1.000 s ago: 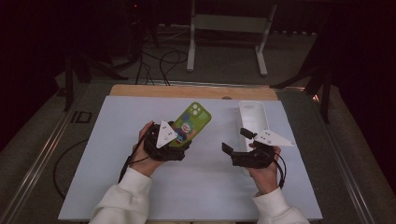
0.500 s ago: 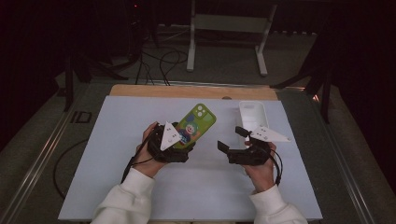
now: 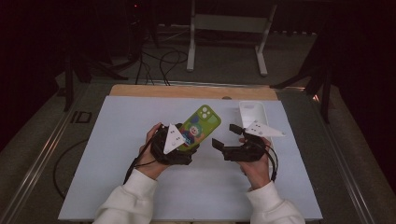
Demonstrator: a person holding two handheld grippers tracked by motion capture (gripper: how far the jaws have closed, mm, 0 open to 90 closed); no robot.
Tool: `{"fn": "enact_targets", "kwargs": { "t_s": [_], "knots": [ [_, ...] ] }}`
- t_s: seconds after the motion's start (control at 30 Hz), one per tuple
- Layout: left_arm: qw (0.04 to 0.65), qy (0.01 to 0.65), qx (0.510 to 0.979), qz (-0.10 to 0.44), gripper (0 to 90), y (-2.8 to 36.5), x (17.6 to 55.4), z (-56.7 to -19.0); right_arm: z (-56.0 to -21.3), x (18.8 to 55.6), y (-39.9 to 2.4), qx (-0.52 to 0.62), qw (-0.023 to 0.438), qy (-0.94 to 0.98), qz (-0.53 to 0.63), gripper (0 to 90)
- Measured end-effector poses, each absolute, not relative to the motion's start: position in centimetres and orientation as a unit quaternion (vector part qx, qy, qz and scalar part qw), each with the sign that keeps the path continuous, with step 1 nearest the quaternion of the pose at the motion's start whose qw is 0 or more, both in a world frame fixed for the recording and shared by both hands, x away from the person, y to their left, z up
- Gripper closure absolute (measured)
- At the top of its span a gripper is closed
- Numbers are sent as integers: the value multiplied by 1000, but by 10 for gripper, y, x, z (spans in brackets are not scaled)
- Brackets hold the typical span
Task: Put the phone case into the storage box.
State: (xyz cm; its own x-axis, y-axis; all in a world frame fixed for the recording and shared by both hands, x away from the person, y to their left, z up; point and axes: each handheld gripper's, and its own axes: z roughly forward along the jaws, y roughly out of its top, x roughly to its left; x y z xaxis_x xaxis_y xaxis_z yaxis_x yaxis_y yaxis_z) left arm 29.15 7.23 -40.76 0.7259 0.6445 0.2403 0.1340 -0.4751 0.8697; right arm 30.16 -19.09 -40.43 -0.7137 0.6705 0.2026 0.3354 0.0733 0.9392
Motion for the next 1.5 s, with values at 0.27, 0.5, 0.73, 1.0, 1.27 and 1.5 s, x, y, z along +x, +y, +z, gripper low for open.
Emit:
{"fn": "enact_targets", "kwargs": {
  "t_s": [0.27, 0.5, 0.73, 1.0, 1.27, 1.5],
  "knots": [
    [455, 234, 812, 281, 162, 69, 290, -408, -403, 307, -187, 350, 136, 714, 591, 76],
    [459, 227, 812, 281, 163, 62, 288, -409, -404, 310, -186, 347, 128, 709, 600, 79],
    [463, 219, 812, 281, 162, 56, 285, -409, -403, 312, -184, 347, 122, 707, 604, 84],
    [469, 213, 810, 280, 162, 52, 282, -410, -403, 316, -181, 362, 83, 705, 604, 84],
    [476, 208, 808, 278, 162, 48, 279, -411, -401, 315, -177, 370, 70, 709, 597, 202],
    [484, 209, 803, 278, 162, 47, 278, -411, -400, 316, -173, 371, 50, 713, 594, 439]
  ]
}}
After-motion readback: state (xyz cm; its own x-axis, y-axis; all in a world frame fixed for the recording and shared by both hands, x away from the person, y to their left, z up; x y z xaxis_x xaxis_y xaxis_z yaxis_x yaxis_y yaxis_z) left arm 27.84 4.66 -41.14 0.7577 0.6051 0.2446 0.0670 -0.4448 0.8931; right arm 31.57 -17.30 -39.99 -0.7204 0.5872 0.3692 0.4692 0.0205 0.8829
